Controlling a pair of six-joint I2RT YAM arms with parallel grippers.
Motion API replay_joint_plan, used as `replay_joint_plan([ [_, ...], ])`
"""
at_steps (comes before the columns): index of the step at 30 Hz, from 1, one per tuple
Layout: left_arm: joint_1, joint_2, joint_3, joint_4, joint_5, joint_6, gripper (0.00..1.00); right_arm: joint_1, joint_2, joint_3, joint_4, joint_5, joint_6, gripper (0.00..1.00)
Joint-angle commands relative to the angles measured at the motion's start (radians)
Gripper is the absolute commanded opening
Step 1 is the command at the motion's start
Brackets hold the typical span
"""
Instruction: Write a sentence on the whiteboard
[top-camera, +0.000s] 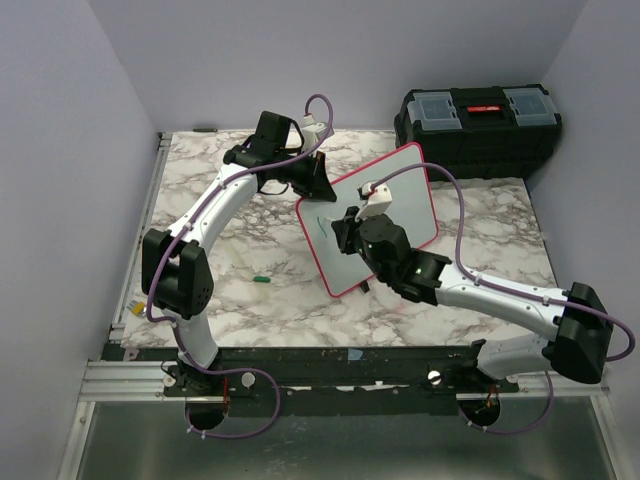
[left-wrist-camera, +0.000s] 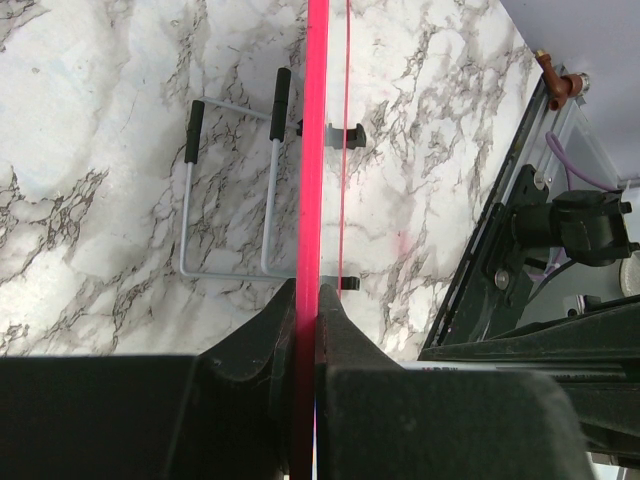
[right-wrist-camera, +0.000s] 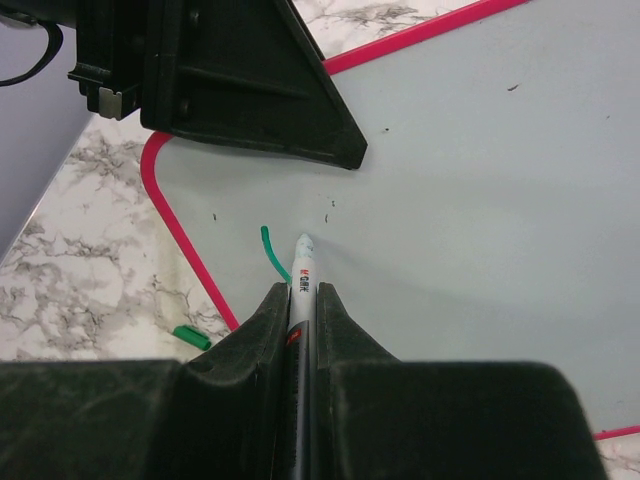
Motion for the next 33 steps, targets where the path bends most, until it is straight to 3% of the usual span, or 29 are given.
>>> replay_joint_plan([
  [1,-0.005,-0.022,-0.010,-0.009,-0.134,0.070,0.00,0.000,0.031,0.029,0.033,0.053,-0.009,0.01],
  [24,-0.008,-0.014,-0.009,-0.003,-0.131,0.064,0.00,0.001,0.013,-0.064,0.033,-0.090,0.027,0.01],
  [33,-0.010,-0.018,-0.014,-0.003,-0.131,0.064,0.00,0.001,0.018,-0.053,0.012,-0.040,0.036,0.01],
])
